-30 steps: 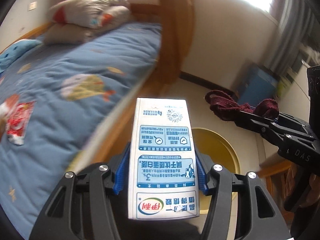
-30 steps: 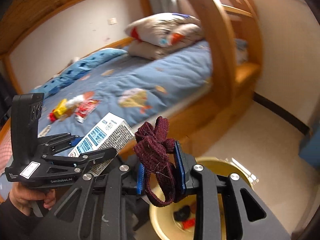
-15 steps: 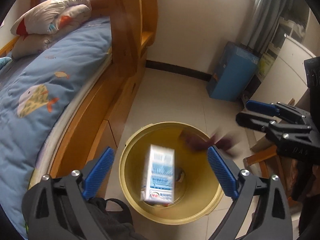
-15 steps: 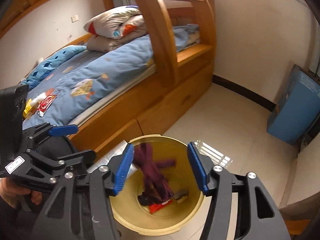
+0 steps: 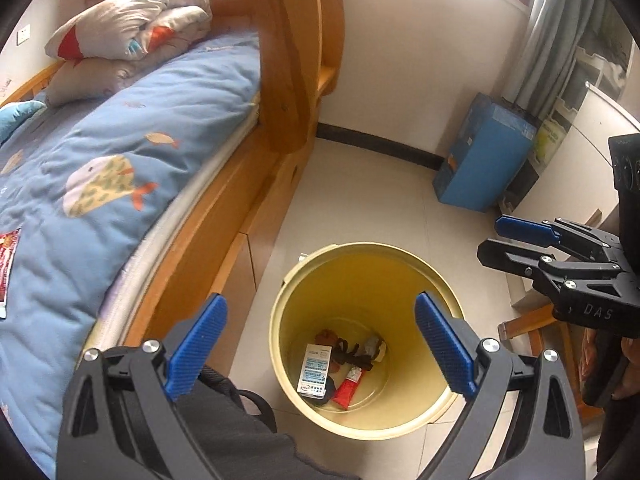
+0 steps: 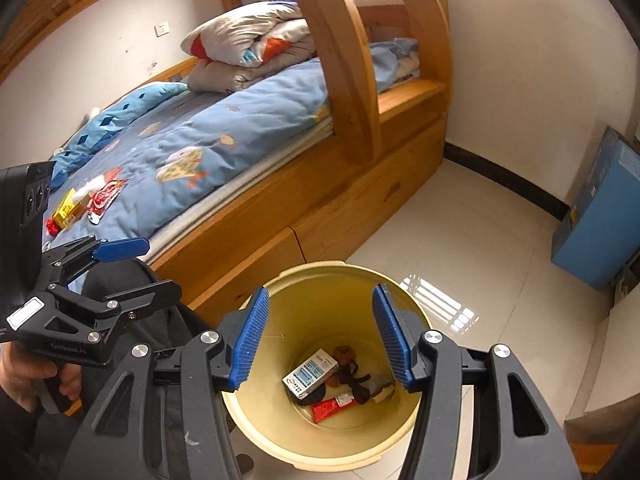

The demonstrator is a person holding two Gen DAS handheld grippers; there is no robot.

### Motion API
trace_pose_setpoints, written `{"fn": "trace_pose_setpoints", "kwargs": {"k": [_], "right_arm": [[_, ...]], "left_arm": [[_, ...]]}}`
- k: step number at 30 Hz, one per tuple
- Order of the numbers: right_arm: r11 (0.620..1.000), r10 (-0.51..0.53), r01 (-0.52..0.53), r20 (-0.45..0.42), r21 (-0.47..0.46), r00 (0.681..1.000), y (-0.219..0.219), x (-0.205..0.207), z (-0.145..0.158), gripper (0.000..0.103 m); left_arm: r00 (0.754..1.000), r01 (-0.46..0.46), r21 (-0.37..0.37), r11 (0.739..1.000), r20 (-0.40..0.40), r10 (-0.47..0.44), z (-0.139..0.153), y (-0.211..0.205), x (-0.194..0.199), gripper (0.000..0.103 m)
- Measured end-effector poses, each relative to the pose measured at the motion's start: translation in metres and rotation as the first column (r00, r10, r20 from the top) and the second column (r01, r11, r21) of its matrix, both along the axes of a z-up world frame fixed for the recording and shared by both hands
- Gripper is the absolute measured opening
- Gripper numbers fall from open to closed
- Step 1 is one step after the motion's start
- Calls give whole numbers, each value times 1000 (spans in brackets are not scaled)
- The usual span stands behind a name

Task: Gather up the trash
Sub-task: 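Move both open tools back over the bed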

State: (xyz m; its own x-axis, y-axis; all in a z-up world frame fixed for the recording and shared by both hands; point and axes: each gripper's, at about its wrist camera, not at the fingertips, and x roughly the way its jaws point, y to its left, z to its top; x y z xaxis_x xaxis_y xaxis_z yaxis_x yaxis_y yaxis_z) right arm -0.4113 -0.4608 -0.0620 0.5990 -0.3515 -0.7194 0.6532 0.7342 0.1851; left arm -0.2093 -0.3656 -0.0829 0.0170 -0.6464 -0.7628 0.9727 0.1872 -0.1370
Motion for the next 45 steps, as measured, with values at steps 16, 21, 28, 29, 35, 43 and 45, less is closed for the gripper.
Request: {"fn": "trace_pose_setpoints", "kwargs": {"k": [16,21,28,29,35,43,45], "right_arm": [[974,227,-225,107,-33,968,40,98,29,50],[928,372,-367,145,-60,917,73,159,40,50],[827,562,-554,190,-97,805,125,246,58,50],[814,579,-572,193,-98,792,131,255,60,50],[730,679,-677,205,-93,705,178,318,64,50],[665,742,-743,178,-74,646,225,396,50,50],[658,748,-750,170,-64,642,232,409,45,50]], "left_arm": [[967,-248,-64,967,35,251,28,66,77,94],[919,-390,-105,915,25,394,42,114,121,94],[801,-588,-136,798,40,597,56,193,181,94],[780,-614,-140,777,42,624,58,206,190,94],[665,-733,-160,661,39,746,65,268,233,94],[535,-836,-119,535,38,844,48,338,284,94],[517,-849,-101,518,36,855,40,346,297,94]]}}
